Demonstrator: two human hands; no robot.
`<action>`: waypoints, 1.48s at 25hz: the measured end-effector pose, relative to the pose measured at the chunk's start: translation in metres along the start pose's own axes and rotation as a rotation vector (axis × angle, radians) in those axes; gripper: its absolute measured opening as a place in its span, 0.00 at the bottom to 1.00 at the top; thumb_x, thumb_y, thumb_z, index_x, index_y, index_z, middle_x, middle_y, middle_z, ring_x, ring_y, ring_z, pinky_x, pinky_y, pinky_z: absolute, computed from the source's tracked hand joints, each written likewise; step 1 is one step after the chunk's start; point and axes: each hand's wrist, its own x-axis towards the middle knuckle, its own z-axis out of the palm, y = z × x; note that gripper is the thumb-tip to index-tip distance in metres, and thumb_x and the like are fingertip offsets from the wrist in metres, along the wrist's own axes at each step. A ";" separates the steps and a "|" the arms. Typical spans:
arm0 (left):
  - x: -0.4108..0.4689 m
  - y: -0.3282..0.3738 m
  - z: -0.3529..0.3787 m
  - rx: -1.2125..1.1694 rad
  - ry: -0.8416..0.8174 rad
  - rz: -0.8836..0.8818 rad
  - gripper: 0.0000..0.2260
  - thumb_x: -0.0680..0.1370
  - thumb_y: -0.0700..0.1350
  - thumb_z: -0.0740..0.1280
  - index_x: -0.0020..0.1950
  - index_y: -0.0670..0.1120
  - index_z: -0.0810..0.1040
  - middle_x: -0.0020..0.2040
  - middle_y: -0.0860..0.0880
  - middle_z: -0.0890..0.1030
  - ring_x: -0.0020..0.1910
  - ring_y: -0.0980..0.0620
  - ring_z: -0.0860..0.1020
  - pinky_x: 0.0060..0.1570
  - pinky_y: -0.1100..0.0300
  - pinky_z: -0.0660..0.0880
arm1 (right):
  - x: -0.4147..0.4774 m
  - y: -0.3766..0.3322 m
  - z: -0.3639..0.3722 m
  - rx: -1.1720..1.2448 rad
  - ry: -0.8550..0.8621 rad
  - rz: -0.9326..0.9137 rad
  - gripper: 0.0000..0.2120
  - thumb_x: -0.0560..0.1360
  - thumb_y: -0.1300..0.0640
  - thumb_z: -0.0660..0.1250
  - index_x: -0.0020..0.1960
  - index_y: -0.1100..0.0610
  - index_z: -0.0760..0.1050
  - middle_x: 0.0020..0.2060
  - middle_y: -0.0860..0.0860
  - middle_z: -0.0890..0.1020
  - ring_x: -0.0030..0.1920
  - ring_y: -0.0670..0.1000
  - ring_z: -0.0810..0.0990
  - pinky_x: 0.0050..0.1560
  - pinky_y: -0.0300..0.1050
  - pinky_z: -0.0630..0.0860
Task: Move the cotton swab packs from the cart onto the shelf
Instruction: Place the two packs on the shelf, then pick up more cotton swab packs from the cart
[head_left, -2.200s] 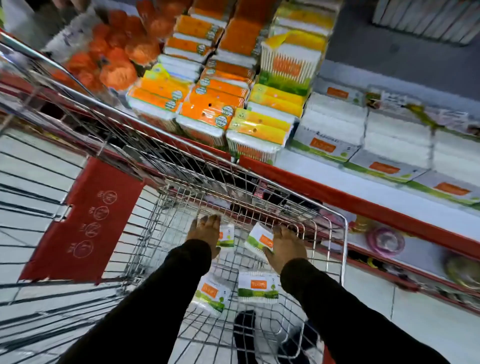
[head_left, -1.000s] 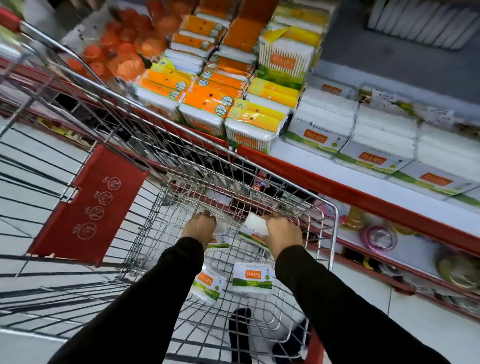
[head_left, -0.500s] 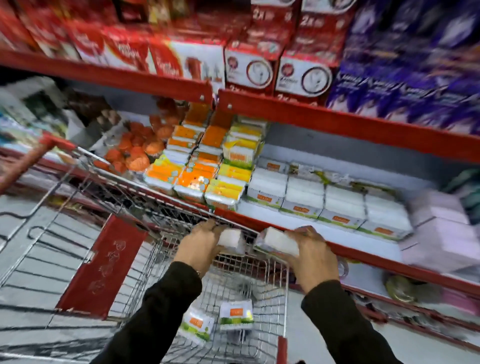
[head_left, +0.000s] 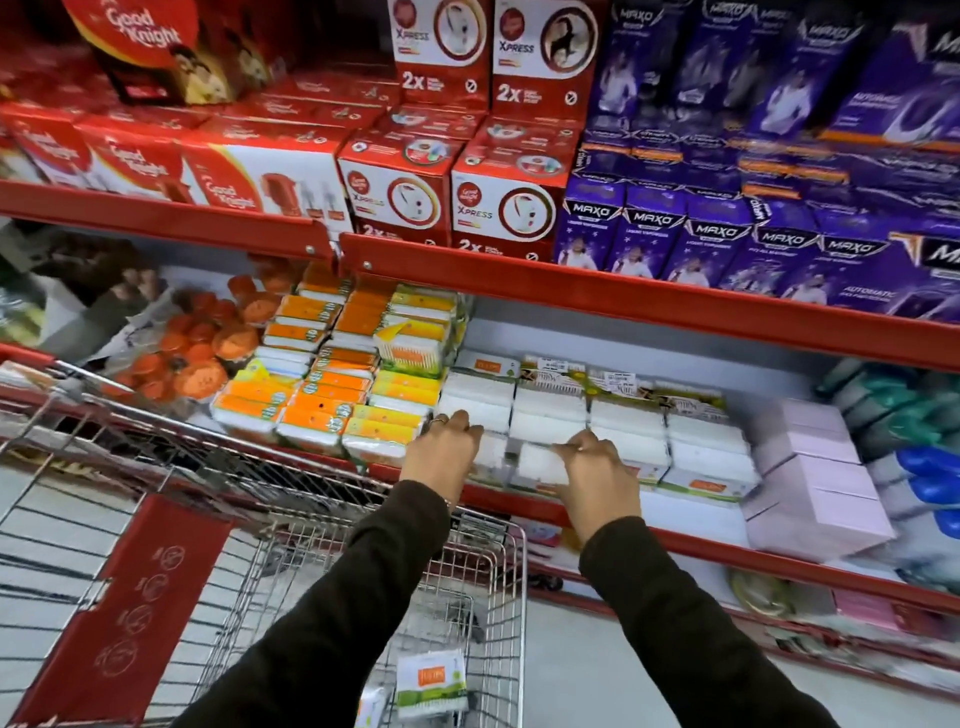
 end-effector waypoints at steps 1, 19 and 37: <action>0.002 0.000 0.005 -0.002 -0.014 -0.009 0.20 0.75 0.36 0.70 0.65 0.46 0.74 0.62 0.45 0.73 0.59 0.43 0.77 0.47 0.49 0.82 | 0.003 0.000 0.006 0.003 -0.012 -0.020 0.22 0.71 0.70 0.70 0.62 0.54 0.78 0.57 0.53 0.79 0.56 0.55 0.78 0.48 0.49 0.83; -0.113 -0.053 0.109 -0.294 -0.131 0.010 0.18 0.75 0.43 0.71 0.65 0.48 0.75 0.64 0.47 0.76 0.62 0.44 0.76 0.59 0.51 0.76 | -0.071 -0.074 0.089 0.346 -0.269 -0.232 0.20 0.72 0.54 0.73 0.63 0.53 0.75 0.60 0.53 0.76 0.61 0.56 0.75 0.58 0.50 0.77; -0.166 -0.124 0.299 -0.073 -0.891 -0.008 0.25 0.73 0.41 0.74 0.67 0.41 0.69 0.65 0.40 0.76 0.64 0.40 0.76 0.62 0.50 0.74 | -0.109 -0.119 0.277 0.095 -0.765 -0.320 0.14 0.71 0.61 0.74 0.53 0.58 0.72 0.55 0.56 0.79 0.55 0.58 0.80 0.50 0.46 0.75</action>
